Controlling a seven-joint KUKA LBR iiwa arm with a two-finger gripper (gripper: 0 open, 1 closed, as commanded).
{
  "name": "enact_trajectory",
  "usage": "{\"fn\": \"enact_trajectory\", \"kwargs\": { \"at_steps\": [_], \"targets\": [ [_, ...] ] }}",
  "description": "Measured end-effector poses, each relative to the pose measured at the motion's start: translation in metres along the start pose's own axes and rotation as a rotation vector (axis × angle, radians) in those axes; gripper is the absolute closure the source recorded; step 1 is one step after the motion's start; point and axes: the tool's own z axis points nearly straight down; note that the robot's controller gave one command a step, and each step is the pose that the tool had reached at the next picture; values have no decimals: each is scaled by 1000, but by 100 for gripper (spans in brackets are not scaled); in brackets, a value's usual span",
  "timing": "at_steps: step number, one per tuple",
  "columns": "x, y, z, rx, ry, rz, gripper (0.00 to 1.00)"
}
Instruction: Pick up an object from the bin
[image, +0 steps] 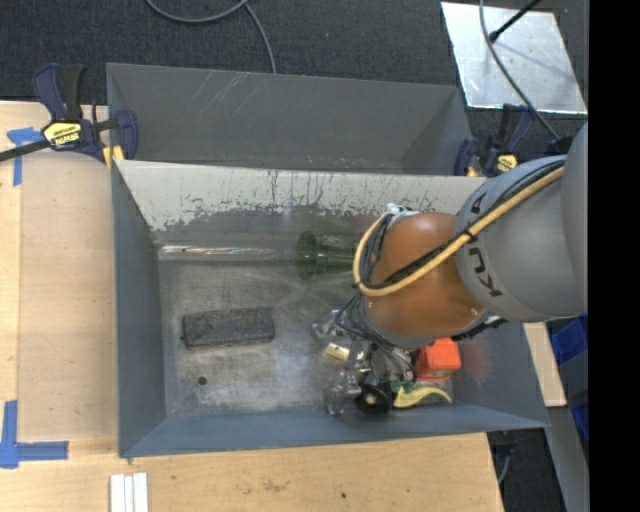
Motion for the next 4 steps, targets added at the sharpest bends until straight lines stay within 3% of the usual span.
{"fn": "enact_trajectory", "kwargs": {
  "at_steps": [1, 2, 3, 4],
  "targets": [
    [-22, -34, 4, -6, 3, -87, 0],
    [-29, -46, 4, -6, 2, -109, 0],
    [-23, -63, 4, 2, -22, -100, 100],
    [-23, -63, 4, 2, -22, -99, 100]
  ]
}}
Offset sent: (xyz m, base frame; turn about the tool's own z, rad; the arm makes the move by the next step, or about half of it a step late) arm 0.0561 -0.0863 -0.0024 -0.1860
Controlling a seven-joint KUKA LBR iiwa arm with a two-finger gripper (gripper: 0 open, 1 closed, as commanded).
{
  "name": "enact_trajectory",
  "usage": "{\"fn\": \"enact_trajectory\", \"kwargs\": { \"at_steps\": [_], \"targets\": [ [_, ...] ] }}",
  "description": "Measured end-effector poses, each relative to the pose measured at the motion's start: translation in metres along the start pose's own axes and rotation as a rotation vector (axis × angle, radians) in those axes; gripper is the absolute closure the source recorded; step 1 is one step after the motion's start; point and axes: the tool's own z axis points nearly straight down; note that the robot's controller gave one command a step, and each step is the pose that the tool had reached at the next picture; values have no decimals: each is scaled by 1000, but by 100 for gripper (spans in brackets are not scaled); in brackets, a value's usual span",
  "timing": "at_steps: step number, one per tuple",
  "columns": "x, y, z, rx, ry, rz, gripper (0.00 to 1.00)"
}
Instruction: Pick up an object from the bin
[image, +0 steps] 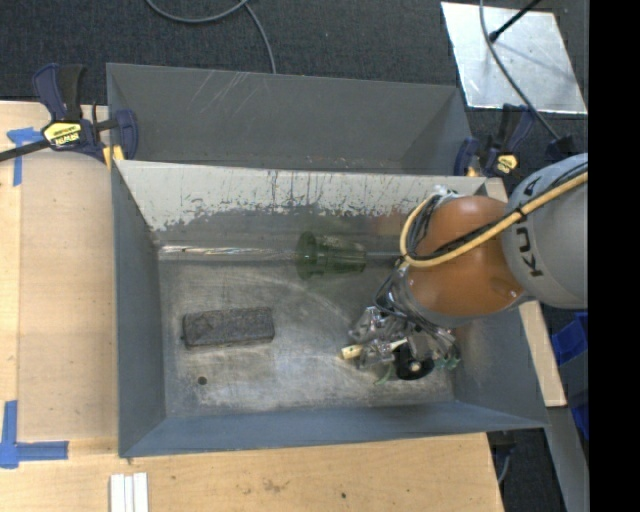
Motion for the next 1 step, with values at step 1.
{"fn": "enact_trajectory", "kwargs": {
  "at_steps": [1],
  "targets": [
    [5, -2, -167, -2, 15, -29, 100]
  ]
}}
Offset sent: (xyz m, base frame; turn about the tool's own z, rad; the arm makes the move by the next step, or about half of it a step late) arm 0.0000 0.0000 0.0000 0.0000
